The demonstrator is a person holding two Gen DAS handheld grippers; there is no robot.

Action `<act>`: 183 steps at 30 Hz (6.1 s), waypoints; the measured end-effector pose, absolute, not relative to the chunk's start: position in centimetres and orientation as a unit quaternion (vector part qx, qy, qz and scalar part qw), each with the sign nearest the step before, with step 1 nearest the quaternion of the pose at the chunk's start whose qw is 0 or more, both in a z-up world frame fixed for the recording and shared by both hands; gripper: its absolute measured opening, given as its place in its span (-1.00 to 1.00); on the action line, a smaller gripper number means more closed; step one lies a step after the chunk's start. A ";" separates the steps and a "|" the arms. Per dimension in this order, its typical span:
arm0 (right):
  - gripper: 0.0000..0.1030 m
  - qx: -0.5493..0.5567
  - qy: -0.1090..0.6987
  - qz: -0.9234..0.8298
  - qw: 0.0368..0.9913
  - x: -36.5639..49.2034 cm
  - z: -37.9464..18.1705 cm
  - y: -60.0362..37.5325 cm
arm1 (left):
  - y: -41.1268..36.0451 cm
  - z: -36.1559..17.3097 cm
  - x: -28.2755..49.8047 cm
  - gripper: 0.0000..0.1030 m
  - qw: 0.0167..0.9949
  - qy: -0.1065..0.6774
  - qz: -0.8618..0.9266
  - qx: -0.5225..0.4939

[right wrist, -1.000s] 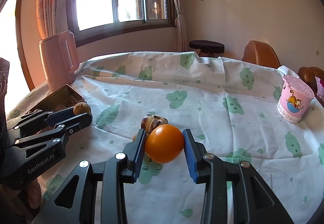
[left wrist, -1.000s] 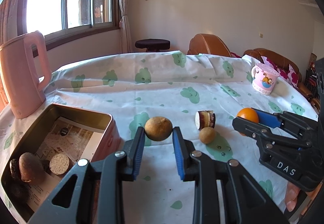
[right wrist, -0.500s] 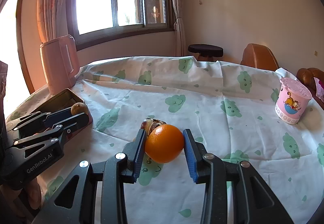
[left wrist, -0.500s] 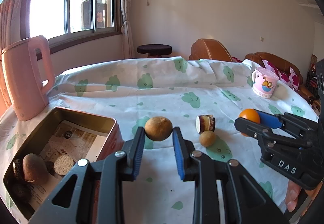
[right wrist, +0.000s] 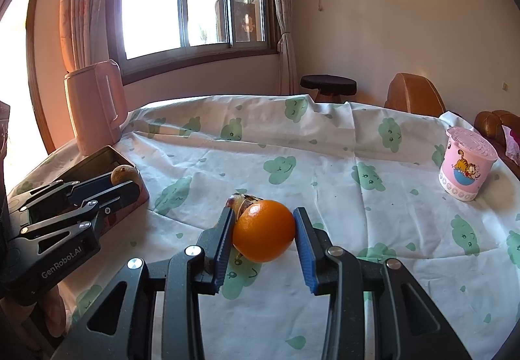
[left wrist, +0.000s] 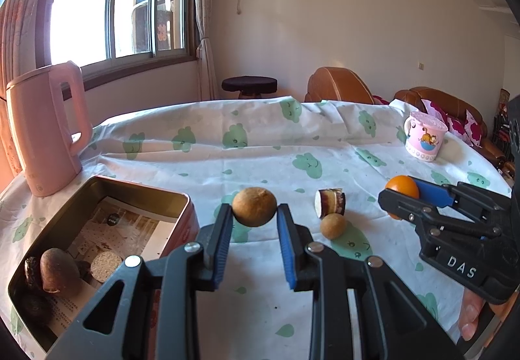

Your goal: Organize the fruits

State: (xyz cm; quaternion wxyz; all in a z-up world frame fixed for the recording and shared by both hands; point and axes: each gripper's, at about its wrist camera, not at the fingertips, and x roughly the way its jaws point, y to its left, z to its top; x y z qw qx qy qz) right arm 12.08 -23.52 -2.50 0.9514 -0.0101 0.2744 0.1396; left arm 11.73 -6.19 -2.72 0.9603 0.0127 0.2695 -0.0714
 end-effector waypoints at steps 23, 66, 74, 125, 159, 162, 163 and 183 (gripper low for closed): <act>-0.25 -0.020 0.244 0.129 0.961 11.1 -1.9 -23.5 | -6.3 -2.2 10.2 -0.43 0.971 0.230 -0.059 0.023; -0.24 -0.065 0.244 0.274 0.928 9.9 1.1 -9.3 | 5.9 0.4 5.0 -0.43 0.977 0.204 0.056 -0.019; -0.24 -0.077 0.245 0.291 0.922 9.8 1.0 -6.6 | 10.2 -0.6 4.4 -0.43 0.971 0.221 0.084 -0.044; -0.24 -0.120 0.292 0.324 0.892 9.7 -2.9 -0.4 | 12.0 -3.5 5.1 -0.43 0.952 0.284 0.082 -0.073; 0.13 -0.128 0.259 0.295 0.911 9.0 -1.3 -3.7 | 12.6 -1.6 3.2 0.63 0.962 0.238 0.098 -0.096; 0.16 -0.129 0.254 0.270 0.920 9.4 -0.9 -6.5 | 11.8 -1.3 3.5 0.63 0.962 0.239 0.091 -0.094; 0.17 -0.127 0.256 0.254 0.924 9.8 -0.8 -8.0 | 11.4 -1.2 3.7 0.63 0.962 0.241 0.087 -0.094; 0.09 0.014 0.407 0.120 0.906 20.7 -4.9 -18.5 | -1.0 -0.6 9.8 0.67 0.958 0.286 -0.004 -0.010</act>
